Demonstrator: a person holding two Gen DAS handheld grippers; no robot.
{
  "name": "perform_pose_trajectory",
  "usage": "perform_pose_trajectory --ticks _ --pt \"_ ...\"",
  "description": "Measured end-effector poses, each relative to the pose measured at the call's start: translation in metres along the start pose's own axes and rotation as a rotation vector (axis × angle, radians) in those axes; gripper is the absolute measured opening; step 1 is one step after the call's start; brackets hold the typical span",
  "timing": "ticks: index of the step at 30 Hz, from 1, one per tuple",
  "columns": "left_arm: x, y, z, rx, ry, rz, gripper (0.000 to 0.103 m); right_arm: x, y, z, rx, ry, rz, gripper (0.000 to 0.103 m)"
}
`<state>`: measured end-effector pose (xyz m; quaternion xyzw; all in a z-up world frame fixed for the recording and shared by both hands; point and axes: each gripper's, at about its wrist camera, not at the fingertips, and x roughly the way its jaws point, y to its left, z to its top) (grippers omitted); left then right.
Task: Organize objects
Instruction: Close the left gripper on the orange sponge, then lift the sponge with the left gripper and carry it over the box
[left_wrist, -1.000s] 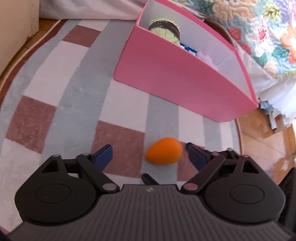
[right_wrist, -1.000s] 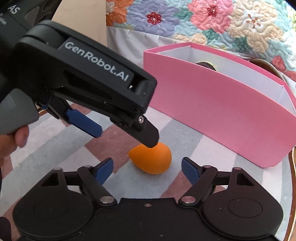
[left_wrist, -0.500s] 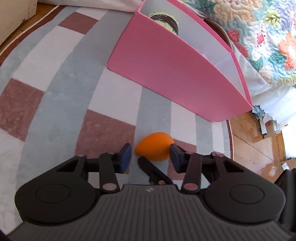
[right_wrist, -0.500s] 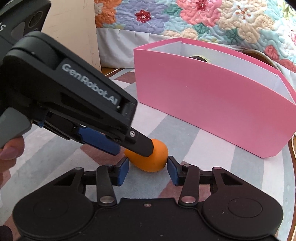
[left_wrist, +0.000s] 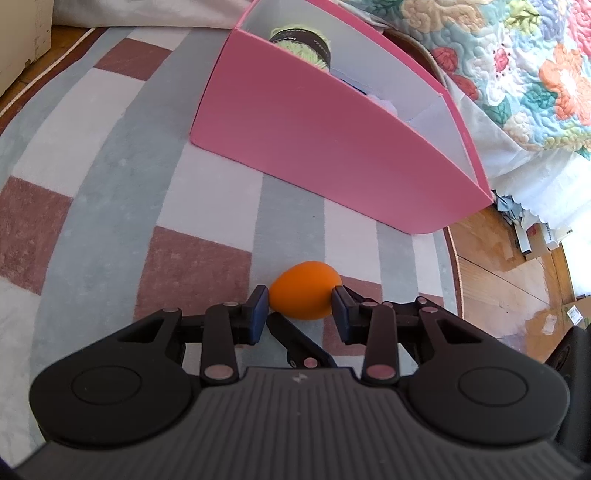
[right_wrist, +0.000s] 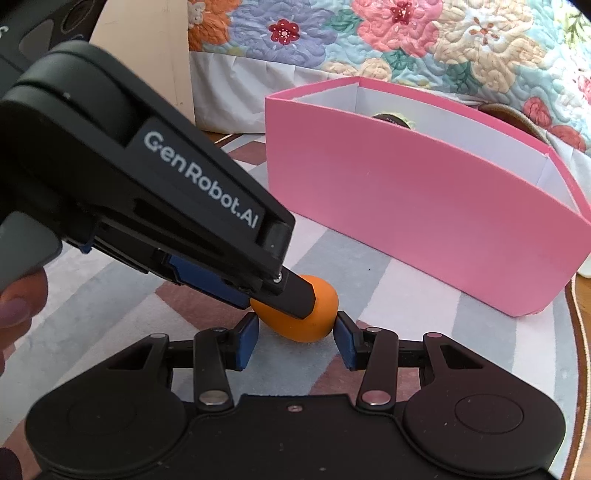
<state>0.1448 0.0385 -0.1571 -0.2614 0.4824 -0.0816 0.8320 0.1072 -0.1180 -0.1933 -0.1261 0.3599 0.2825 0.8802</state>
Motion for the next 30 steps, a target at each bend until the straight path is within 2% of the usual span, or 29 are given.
perform_pose_trajectory --ticks 30 --pt "-0.041 -0.04 -0.019 0.171 -0.021 -0.071 0.037 -0.054 -0.012 0.008 -0.031 -0.065 0.034 0.059"
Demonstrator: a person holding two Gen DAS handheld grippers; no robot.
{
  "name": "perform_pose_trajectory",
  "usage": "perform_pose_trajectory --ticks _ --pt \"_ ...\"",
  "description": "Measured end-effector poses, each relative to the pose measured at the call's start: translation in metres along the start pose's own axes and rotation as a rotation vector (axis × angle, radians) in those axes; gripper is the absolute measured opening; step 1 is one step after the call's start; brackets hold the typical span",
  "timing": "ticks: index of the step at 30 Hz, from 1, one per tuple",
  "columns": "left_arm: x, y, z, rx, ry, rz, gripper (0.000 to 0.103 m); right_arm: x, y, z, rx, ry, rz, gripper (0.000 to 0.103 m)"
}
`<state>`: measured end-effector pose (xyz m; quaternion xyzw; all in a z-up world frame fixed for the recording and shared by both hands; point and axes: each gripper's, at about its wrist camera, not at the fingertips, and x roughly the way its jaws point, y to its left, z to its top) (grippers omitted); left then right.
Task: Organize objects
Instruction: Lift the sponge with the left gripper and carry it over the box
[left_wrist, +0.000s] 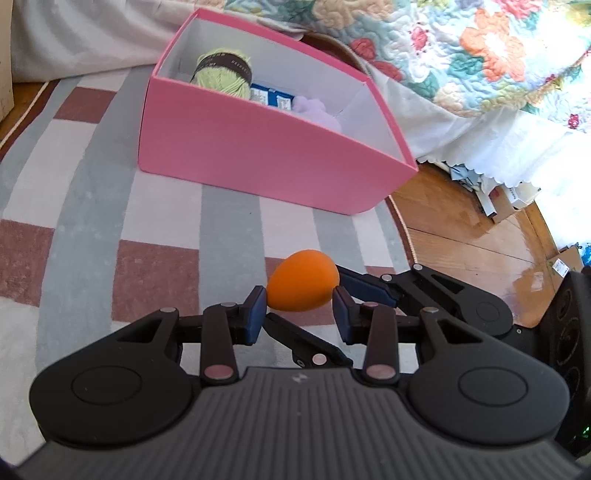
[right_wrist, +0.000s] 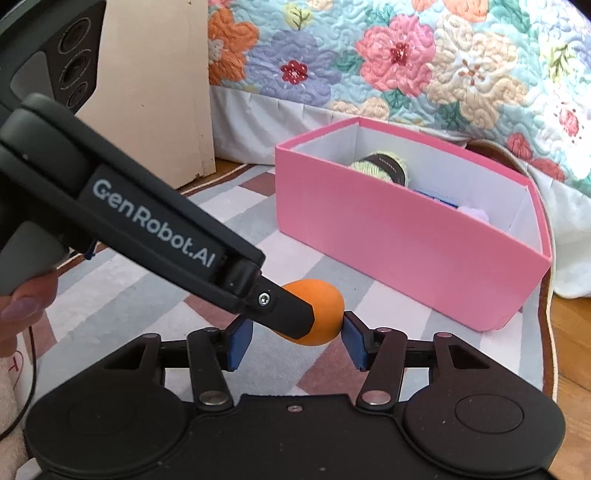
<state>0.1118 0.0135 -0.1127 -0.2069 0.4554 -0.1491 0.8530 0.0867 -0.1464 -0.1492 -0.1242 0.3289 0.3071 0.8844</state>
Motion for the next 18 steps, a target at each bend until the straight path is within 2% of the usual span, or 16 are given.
perform_pose_trajectory --ticks 9,18 --pt "-0.02 -0.012 0.004 -0.003 -0.038 -0.042 0.037 -0.019 0.0 0.007 -0.016 -0.037 -0.011 0.059" --pt "-0.033 -0.03 0.013 0.013 -0.055 -0.056 0.037 -0.034 -0.006 0.018 -0.004 -0.063 -0.045 0.053"
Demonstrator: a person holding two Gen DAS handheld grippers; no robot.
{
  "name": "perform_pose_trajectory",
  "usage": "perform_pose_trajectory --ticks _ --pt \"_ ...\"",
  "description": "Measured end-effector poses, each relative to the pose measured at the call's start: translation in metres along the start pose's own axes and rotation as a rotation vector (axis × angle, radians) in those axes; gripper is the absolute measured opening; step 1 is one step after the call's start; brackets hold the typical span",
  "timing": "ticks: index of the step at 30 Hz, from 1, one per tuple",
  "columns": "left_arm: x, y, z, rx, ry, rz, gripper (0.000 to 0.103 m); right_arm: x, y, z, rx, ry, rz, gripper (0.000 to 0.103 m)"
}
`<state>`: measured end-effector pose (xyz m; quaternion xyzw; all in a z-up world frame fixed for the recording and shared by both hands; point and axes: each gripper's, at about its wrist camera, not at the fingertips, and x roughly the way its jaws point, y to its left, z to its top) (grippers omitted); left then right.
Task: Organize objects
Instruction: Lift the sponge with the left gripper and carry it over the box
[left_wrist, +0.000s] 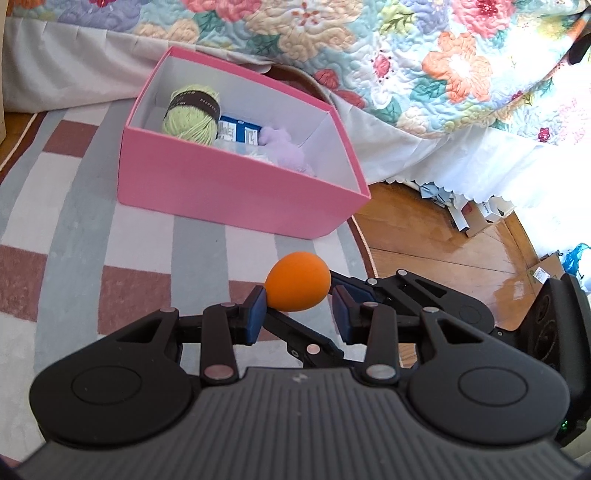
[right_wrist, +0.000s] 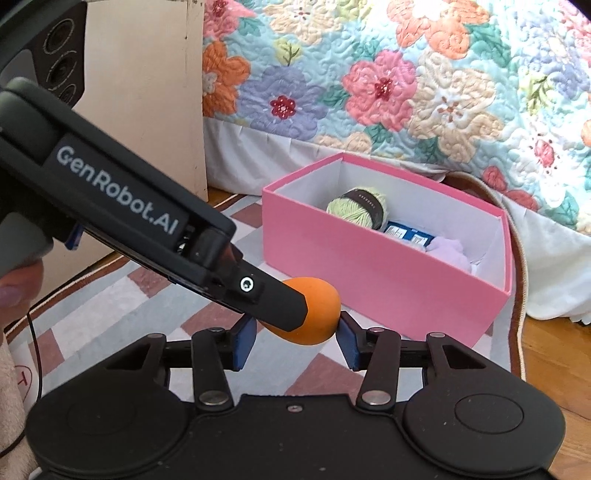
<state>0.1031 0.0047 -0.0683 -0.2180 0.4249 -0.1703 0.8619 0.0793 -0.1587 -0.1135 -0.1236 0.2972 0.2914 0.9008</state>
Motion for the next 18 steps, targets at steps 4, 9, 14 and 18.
perform_pose_trajectory --ticks 4,9,14,18 --pt "-0.006 -0.006 0.007 0.011 -0.001 0.003 0.037 -0.006 0.003 0.008 -0.019 -0.007 -0.023 0.052" --pt "-0.012 -0.011 0.02 0.029 -0.001 0.009 0.037 -0.01 0.0 0.022 -0.023 -0.004 -0.026 0.051" --pt "-0.015 -0.016 0.034 0.039 0.0 0.02 0.037 -0.012 -0.002 0.036 -0.025 -0.002 -0.027 0.051" --pt "-0.018 -0.017 0.048 0.027 0.001 0.007 0.037 -0.01 -0.004 0.046 -0.034 0.002 -0.035 0.051"
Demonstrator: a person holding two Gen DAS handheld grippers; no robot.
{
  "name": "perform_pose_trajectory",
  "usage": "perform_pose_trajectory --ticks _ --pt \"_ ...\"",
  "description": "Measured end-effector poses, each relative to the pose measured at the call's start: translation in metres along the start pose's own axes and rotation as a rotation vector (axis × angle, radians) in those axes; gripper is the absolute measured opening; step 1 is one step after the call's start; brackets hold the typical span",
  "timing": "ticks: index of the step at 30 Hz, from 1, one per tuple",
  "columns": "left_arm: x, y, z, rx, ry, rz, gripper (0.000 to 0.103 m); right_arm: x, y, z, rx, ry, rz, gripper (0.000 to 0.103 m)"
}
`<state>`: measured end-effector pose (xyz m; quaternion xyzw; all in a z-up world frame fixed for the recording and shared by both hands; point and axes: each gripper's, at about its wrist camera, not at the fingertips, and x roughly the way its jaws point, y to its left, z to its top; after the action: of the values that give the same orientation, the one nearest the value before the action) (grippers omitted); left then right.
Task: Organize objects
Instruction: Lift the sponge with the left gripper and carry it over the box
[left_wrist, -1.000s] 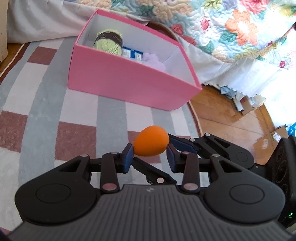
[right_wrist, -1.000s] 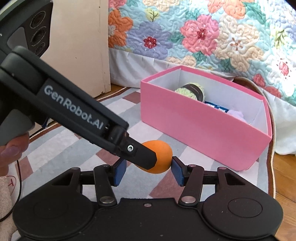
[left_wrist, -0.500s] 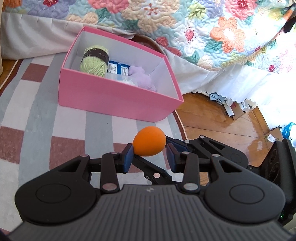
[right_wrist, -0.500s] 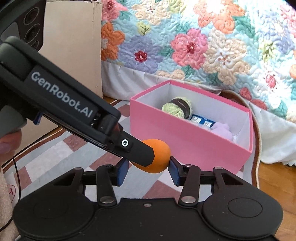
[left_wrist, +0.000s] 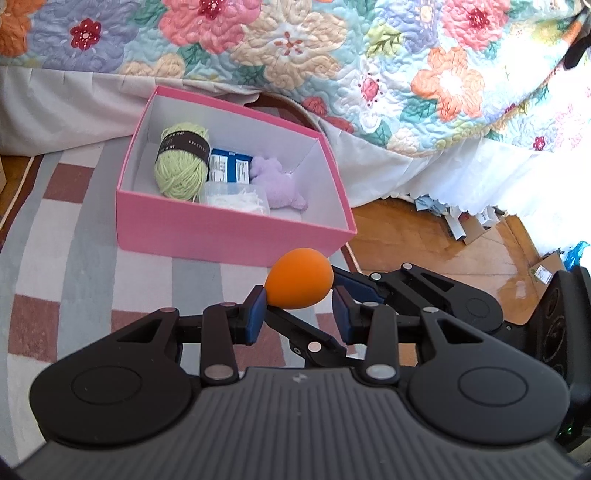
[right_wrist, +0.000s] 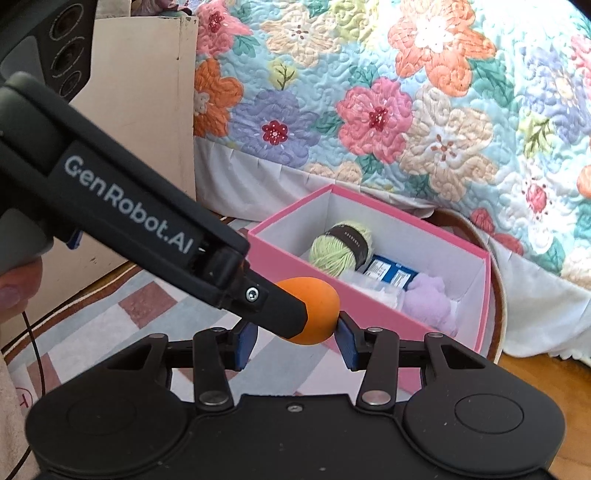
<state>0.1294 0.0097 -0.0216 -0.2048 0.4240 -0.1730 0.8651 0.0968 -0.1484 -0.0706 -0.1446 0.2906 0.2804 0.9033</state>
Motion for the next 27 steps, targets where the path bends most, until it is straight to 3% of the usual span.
perform_pose_trajectory --ticks 8,20,27 --pt "-0.001 -0.01 0.025 0.065 -0.035 0.021 0.038 0.009 -0.014 0.024 0.023 0.005 0.008 0.052" --pt "0.019 -0.008 0.074 0.036 -0.048 0.055 0.038 0.036 -0.035 0.065 0.034 0.034 0.009 0.051" --pt "0.04 0.002 0.097 0.002 -0.034 0.079 0.038 0.06 -0.062 0.068 0.074 -0.011 0.088 0.051"
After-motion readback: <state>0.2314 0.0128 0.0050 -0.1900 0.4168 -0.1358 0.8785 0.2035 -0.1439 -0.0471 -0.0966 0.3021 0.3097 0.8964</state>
